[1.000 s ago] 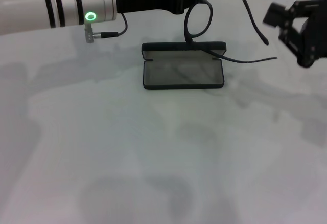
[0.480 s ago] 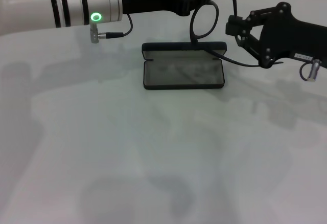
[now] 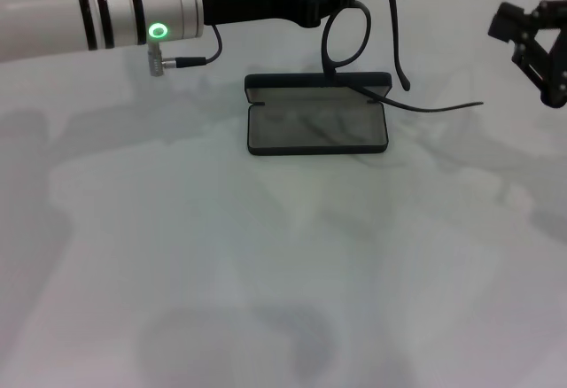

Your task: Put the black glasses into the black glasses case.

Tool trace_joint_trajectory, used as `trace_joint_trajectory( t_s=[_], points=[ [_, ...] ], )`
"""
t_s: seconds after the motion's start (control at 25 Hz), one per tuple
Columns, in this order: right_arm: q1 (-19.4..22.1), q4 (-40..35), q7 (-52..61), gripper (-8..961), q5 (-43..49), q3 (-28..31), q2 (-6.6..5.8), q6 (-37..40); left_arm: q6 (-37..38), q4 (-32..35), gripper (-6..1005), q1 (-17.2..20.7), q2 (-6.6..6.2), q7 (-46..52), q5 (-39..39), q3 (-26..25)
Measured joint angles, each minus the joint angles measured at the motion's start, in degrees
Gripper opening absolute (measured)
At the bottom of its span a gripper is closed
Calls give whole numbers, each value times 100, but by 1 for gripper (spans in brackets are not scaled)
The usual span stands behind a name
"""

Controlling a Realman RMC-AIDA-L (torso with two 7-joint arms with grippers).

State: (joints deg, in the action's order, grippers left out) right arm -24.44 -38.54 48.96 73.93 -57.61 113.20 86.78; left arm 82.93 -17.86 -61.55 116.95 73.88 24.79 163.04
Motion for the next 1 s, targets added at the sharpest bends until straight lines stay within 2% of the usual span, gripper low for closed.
trace_joint_trajectory(
  t_s=[0.12, 0.24, 0.36, 0.44, 0.64, 1.0],
  points=[
    [-10, 5, 318, 58, 474, -4, -48, -400, 53, 4, 114, 0, -4, -7, 1, 0],
    [-269, 133, 631, 57, 1271, -23, -48, -523, 60, 1, 114, -38, 17, -7, 3, 0],
    [-608, 233, 797, 57, 2120, -35, 92, -513, 62, -4, 114, -81, 44, -7, 5, 0],
    [-753, 234, 799, 57, 2350, -59, 204, -545, 63, 0, 114, -101, 51, -7, 6, 0],
    [-888, 217, 702, 56, 2287, -205, 256, -391, 59, 6, 114, -108, 63, -13, 10, 0],
    [-727, 150, 493, 56, 1541, -59, 171, 150, 33, 11, 114, -71, 74, -21, 10, -1]
  ],
)
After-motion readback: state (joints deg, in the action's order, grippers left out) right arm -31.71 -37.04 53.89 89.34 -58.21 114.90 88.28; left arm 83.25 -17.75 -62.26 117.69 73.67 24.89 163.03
